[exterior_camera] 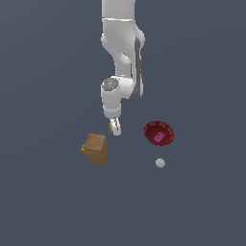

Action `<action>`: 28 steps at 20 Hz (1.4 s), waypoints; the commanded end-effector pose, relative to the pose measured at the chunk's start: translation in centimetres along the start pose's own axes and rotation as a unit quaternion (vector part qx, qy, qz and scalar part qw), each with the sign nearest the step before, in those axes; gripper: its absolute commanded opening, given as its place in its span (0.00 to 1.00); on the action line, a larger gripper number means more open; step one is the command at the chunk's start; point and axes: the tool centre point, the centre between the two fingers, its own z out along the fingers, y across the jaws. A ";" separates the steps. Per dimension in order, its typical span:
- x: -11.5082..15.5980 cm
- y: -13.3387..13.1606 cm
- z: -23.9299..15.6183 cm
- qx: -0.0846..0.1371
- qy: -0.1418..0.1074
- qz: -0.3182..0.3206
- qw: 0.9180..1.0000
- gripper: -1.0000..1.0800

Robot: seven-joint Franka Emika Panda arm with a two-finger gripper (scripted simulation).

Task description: Pick up a designated object from a clutter of objects.

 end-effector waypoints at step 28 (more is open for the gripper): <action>1.0 0.1 -1.0 0.002 0.000 0.001 1.000 0.00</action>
